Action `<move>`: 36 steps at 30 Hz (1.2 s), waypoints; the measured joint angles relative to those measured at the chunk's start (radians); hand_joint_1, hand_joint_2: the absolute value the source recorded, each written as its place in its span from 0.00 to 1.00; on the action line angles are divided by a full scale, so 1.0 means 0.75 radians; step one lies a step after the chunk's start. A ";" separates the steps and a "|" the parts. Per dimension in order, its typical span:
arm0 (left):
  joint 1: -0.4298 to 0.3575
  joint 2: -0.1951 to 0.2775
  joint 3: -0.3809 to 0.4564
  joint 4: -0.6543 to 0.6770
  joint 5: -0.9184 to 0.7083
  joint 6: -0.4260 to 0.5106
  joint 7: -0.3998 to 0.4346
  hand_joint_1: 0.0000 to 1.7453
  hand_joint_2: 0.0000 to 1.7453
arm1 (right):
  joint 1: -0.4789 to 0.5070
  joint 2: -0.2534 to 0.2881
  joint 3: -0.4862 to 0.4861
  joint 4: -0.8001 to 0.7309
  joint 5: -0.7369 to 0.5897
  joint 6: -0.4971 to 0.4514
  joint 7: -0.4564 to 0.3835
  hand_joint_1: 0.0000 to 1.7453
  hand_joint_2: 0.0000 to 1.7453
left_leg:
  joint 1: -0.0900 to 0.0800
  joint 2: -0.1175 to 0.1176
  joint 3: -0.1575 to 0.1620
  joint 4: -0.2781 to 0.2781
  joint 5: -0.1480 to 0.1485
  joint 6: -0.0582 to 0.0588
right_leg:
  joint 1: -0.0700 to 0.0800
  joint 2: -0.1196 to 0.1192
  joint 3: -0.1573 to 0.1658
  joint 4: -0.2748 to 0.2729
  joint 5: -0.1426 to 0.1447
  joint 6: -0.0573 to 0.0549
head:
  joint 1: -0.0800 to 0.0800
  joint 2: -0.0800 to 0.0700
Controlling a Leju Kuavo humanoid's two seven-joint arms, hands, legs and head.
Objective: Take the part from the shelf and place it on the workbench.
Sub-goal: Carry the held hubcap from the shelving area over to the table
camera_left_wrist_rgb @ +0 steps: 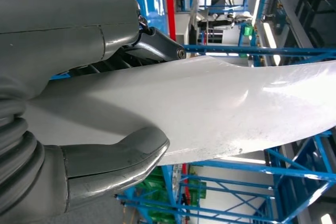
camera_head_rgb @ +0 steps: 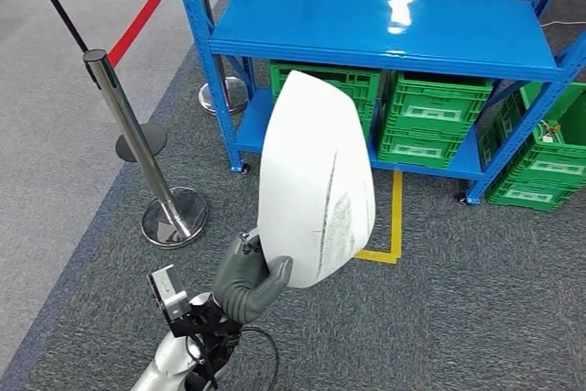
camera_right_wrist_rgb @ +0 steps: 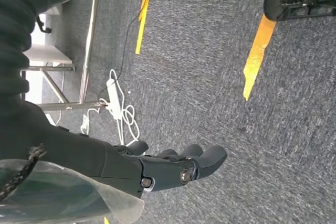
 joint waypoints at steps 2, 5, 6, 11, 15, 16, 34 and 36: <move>0.000 0.000 0.002 0.000 0.000 0.000 0.000 1.00 1.00 | -0.001 0.003 0.000 0.000 0.000 -0.001 0.000 0.00 1.00 | -0.008 -0.002 0.059 -0.128 0.034 0.020 | 0.001 0.001 -0.005 0.000 0.002 0.008 | 0.001 0.000; 0.001 -0.003 0.004 -0.001 0.000 0.000 0.000 1.00 1.00 | -0.003 0.005 0.001 0.000 0.000 -0.003 0.000 0.00 1.00 | -0.009 -0.001 0.067 -0.170 0.030 0.034 | 0.000 -0.001 -0.016 -0.002 0.006 0.028 | -0.001 0.000; 0.001 -0.005 0.005 -0.001 0.000 0.000 0.000 1.00 1.00 | -0.003 0.005 0.001 0.000 0.000 -0.004 0.000 0.00 1.00 | -0.005 0.000 0.069 -0.182 0.033 0.039 | 0.001 -0.002 -0.023 0.007 -0.004 0.033 | 0.000 0.000; 0.002 -0.008 0.008 -0.003 0.000 0.000 0.000 1.00 1.00 | -0.001 0.004 0.001 0.000 0.000 -0.007 0.000 0.00 1.00 | -0.001 0.005 0.067 -0.202 0.044 0.051 | 0.001 0.002 -0.198 0.351 -0.162 0.054 | 0.010 0.000; 0.003 -0.008 0.010 -0.003 0.000 0.000 0.001 1.00 1.00 | 0.004 0.004 0.001 0.000 0.000 -0.007 0.000 0.00 1.00 | -0.003 0.002 0.067 -0.189 0.039 0.045 | -0.002 0.001 -0.125 0.186 -0.029 0.057 | 0.010 0.000; 0.003 -0.008 0.010 -0.003 0.000 0.003 0.000 1.00 1.00 | 0.003 0.003 0.001 0.000 0.001 -0.007 -0.003 0.00 1.00 | -0.005 0.001 0.065 -0.181 0.035 0.040 | -0.002 0.001 -0.079 0.096 0.002 0.055 | 0.011 0.000; 0.040 0.002 0.031 -0.058 -0.126 0.149 -0.110 1.00 1.00 | 0.004 0.007 -0.004 0.000 -0.069 0.027 -0.248 0.00 1.00 | -0.007 -0.002 0.068 -0.152 0.014 0.017 | 0.004 0.001 -0.050 0.017 0.028 0.018 | -0.002 0.000; 0.049 0.002 0.033 -0.065 -0.136 0.148 -0.117 1.00 1.00 | 0.003 0.008 -0.003 0.000 -0.051 0.007 -0.272 0.00 1.00 | -0.003 -0.003 0.066 -0.165 0.018 0.026 | 0.003 -0.001 -0.058 0.018 0.027 0.033 | -0.002 0.000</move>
